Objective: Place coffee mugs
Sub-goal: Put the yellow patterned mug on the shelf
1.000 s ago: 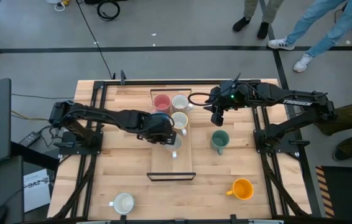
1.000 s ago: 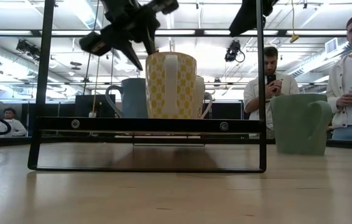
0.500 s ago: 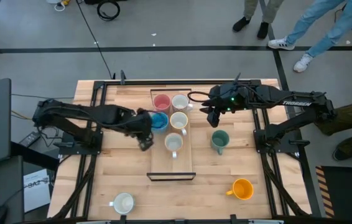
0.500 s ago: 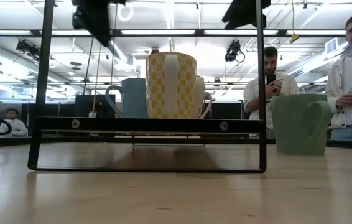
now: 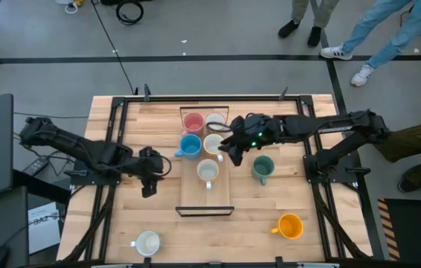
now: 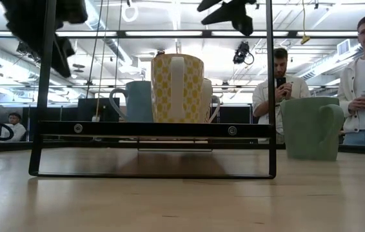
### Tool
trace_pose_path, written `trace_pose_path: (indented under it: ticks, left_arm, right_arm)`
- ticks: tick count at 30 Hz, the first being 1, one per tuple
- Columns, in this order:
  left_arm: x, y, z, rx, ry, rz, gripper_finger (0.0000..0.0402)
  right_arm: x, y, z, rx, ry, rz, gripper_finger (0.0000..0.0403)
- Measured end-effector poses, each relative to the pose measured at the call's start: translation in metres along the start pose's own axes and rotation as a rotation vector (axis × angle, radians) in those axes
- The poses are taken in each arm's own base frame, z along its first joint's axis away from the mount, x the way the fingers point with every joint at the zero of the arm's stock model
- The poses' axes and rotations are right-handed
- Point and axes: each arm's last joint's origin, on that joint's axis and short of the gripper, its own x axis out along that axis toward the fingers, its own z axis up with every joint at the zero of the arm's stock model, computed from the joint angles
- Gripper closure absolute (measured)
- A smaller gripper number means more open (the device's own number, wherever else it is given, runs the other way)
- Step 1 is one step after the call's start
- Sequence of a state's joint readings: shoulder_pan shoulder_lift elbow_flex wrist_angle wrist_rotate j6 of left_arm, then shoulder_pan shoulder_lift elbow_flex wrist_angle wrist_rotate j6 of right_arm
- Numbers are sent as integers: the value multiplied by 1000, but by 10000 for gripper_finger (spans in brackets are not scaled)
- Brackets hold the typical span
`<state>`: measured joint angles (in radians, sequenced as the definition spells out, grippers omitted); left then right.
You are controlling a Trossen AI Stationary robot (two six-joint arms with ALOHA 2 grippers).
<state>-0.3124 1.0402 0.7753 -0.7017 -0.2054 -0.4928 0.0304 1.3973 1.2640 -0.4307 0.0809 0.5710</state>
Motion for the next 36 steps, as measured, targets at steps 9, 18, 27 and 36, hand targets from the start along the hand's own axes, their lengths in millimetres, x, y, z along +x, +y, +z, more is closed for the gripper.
trace_pose_path:
  ticks: [9,18,27,36]
  left_arm:
    - [12,5,-19,-14,-35,-31,276]
    - [12,4,-17,-15,-51,-40,276]
    - [12,3,-16,-14,-65,-49,276]
    - [12,2,-15,-17,-72,-57,276]
  right_arm:
    - [36,15,-27,124,112,-13,269]
    - [53,16,-40,168,165,-59,274]
    - [53,11,-50,174,209,-177,275]
    - [69,11,-59,162,224,-202,275]
